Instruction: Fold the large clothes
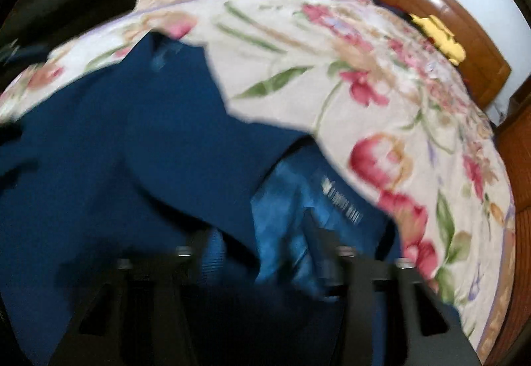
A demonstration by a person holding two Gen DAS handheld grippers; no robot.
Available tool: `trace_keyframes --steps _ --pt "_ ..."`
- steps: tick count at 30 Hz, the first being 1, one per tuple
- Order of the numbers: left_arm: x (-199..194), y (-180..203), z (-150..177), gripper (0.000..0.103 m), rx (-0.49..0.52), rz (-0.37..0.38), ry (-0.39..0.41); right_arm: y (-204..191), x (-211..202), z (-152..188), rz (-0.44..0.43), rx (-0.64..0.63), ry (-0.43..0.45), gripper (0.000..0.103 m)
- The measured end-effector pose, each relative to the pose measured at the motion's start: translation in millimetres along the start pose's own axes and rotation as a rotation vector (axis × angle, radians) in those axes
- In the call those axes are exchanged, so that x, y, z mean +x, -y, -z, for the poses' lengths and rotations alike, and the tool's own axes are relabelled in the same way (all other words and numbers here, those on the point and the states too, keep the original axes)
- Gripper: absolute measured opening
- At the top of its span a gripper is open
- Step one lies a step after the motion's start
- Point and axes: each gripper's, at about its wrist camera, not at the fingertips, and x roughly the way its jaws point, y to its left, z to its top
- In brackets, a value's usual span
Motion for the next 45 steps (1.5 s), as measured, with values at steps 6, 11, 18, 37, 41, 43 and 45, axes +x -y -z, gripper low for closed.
trace_keyframes --steps 6,11,18,37,41,43,45 --pt "3.6 2.2 0.8 0.088 0.003 0.001 -0.01 43.6 9.7 -29.9 0.161 0.182 0.107 0.021" --pt "1.0 5.1 -0.2 0.088 0.012 0.004 -0.003 76.3 4.2 -21.8 0.154 0.316 0.129 0.029" --pt "-1.1 5.4 -1.1 0.088 0.011 0.012 0.003 50.7 -42.8 31.3 0.074 0.238 0.126 0.035" --pt "-2.1 9.6 -0.8 0.088 0.016 0.012 0.003 17.6 -65.8 103.8 0.083 0.132 -0.102 0.056" --pt "-2.8 10.2 -0.6 0.088 0.016 0.008 0.006 23.3 -60.8 83.2 0.155 0.091 -0.095 0.013" --pt "-2.2 10.2 -0.5 0.088 0.018 0.009 0.003 28.8 -62.4 64.4 0.195 0.114 -0.061 0.013" --pt "-2.1 11.7 0.1 0.088 0.023 0.007 -0.001 36.2 -60.0 43.1 0.241 0.122 -0.021 0.012"
